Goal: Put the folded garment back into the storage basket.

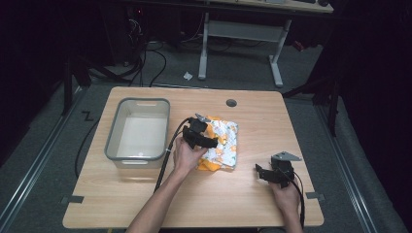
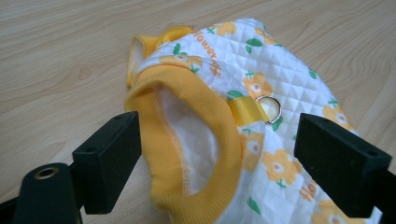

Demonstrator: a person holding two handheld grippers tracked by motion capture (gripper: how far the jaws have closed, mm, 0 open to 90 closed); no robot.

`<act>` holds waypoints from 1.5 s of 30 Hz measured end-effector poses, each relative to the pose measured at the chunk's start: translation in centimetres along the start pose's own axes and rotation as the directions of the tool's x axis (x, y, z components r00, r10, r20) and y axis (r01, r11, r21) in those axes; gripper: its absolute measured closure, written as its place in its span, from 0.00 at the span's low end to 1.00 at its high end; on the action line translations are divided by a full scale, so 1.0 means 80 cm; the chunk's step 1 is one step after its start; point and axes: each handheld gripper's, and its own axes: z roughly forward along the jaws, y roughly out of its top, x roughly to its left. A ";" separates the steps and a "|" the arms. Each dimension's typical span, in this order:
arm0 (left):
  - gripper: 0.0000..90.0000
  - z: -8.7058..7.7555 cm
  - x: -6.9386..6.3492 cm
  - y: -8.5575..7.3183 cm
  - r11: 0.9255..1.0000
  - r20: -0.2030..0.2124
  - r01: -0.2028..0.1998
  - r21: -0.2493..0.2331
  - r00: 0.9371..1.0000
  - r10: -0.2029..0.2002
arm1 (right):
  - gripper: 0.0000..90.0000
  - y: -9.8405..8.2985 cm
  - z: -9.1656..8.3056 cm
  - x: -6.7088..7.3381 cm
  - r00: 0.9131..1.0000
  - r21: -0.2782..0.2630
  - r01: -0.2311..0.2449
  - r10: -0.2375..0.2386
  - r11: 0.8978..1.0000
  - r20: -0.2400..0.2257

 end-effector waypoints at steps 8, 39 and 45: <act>0.16 0.030 0.013 -0.005 0.997 -0.013 0.064 0.036 0.998 -0.063 | 0.30 0.000 0.000 0.000 1.000 0.001 -0.002 0.002 1.000 0.000; 0.80 0.054 0.009 -0.019 0.992 0.020 -0.038 0.122 0.999 0.036 | 0.30 0.000 0.000 0.000 1.000 0.000 -0.002 0.002 1.000 0.001; 0.83 0.050 0.012 -0.018 0.992 0.042 -0.046 0.115 0.998 0.042 | 0.30 0.000 0.000 0.000 1.000 0.001 -0.001 0.001 1.000 0.000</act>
